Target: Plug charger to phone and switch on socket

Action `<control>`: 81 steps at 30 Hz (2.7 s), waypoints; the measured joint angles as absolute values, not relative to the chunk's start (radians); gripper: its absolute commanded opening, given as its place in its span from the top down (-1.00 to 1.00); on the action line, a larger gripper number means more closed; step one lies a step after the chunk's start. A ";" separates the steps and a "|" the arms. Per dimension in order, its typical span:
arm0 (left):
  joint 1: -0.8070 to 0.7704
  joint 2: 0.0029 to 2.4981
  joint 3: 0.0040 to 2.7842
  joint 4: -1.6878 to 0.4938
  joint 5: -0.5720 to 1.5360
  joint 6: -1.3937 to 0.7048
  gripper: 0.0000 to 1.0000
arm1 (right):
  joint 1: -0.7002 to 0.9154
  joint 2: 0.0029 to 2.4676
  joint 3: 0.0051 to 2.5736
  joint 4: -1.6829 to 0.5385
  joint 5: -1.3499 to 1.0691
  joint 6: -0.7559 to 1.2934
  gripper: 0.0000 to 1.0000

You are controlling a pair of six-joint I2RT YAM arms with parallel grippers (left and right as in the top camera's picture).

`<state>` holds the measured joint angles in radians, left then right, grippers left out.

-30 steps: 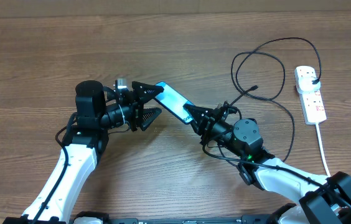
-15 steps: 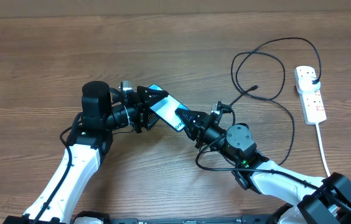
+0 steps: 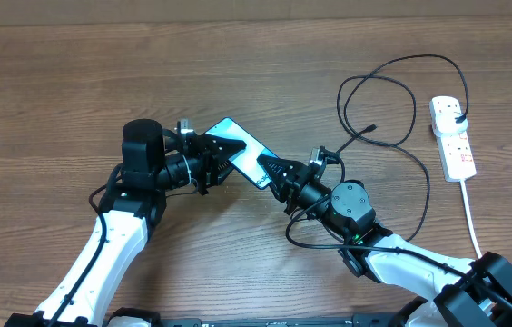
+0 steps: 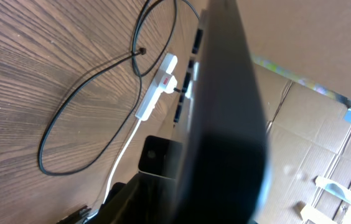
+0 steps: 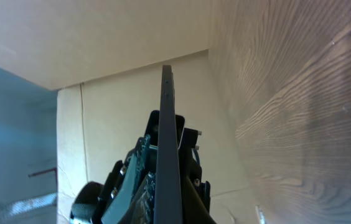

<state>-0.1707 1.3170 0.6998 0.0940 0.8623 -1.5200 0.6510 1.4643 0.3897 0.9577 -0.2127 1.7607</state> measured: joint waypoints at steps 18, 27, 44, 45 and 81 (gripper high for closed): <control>-0.184 1.319 0.693 0.038 0.786 -1.513 0.83 | 0.672 1.462 0.400 0.812 -0.221 1.814 -1.00; -0.129 1.332 0.679 -0.051 0.693 -1.488 0.83 | 0.674 1.452 0.416 0.546 -0.130 1.537 -1.00; 0.018 1.696 0.831 0.060 0.949 -1.410 0.92 | 0.282 1.417 1.058 -0.642 -0.017 0.864 -0.99; 0.011 1.699 0.834 0.060 0.960 -1.410 0.92 | 0.258 1.440 1.106 -0.647 -0.007 0.833 -0.99; -0.012 1.700 0.844 0.068 1.062 -1.402 0.92 | 0.234 1.930 1.199 -0.601 0.160 0.811 0.92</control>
<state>-0.0116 1.7000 0.8444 0.0681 1.0622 -1.4025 0.2344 1.9305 1.1992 -0.6006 0.1596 0.8112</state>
